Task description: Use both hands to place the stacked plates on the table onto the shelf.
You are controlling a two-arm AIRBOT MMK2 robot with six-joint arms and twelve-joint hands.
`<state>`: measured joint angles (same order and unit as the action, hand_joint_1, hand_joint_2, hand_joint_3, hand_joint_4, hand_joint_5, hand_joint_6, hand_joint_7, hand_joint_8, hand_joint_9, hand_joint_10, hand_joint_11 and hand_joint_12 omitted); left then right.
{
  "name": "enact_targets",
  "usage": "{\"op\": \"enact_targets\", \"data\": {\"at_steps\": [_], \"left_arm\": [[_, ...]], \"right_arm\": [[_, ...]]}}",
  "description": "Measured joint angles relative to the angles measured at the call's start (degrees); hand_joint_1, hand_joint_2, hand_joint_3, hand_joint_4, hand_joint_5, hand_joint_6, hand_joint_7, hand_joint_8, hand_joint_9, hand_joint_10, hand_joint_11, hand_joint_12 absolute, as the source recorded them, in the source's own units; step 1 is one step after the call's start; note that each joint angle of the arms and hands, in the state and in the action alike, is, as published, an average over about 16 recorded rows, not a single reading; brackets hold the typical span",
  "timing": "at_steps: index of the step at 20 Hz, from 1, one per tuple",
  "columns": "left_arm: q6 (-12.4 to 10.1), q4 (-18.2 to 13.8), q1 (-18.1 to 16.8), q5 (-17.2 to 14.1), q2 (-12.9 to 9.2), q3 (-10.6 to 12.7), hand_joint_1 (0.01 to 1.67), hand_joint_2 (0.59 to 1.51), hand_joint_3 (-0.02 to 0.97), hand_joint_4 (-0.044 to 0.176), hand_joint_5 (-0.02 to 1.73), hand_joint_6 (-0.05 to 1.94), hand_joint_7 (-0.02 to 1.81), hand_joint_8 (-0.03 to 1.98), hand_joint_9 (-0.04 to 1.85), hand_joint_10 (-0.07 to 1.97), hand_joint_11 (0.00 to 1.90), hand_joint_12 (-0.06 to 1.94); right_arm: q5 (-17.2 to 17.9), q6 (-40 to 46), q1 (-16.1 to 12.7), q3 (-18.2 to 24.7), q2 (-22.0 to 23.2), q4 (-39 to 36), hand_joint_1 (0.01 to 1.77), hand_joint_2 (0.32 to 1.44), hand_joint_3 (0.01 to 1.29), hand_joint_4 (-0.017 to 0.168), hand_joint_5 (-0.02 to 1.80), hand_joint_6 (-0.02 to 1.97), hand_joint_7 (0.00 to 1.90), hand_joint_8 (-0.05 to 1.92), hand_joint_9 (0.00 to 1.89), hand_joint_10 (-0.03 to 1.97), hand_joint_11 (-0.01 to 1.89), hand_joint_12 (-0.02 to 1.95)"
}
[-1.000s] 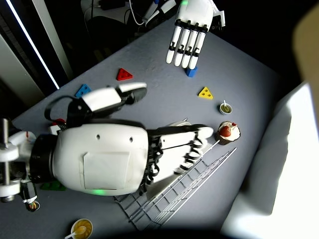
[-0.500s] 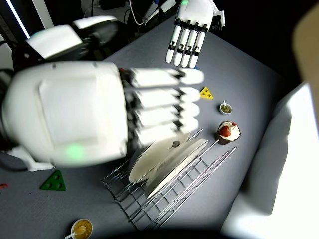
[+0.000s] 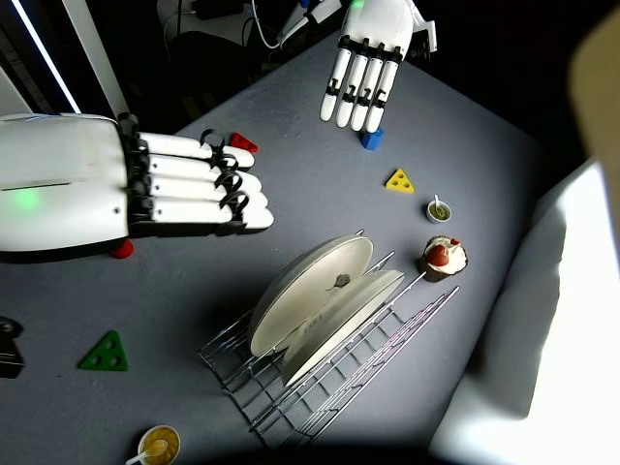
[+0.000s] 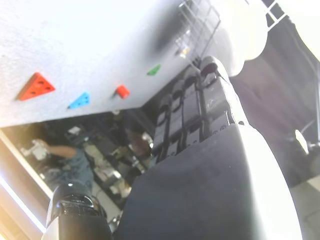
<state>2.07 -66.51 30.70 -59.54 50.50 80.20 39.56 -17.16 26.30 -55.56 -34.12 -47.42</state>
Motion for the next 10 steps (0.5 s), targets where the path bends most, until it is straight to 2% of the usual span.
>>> {"op": "enact_targets", "data": {"at_steps": [5,10], "left_arm": [[0.00,0.00,0.00,-0.03,-0.01,0.00,0.04,0.900,-0.001,-0.001,0.03,0.02,0.05,0.00,0.06,0.01,0.06,0.01],[0.00,0.00,0.00,-0.03,-0.02,0.00,0.04,0.902,-0.001,0.000,0.02,0.02,0.04,0.00,0.05,0.01,0.05,0.01]], "right_arm": [[1.37,-12.87,6.56,5.70,5.75,7.69,0.09,1.00,0.01,0.007,0.18,0.01,0.24,0.02,0.25,0.02,0.28,0.02],[2.75,-18.42,10.22,8.66,9.02,11.23,0.09,1.02,0.01,0.006,0.19,0.01,0.24,0.02,0.26,0.02,0.28,0.03]]}}
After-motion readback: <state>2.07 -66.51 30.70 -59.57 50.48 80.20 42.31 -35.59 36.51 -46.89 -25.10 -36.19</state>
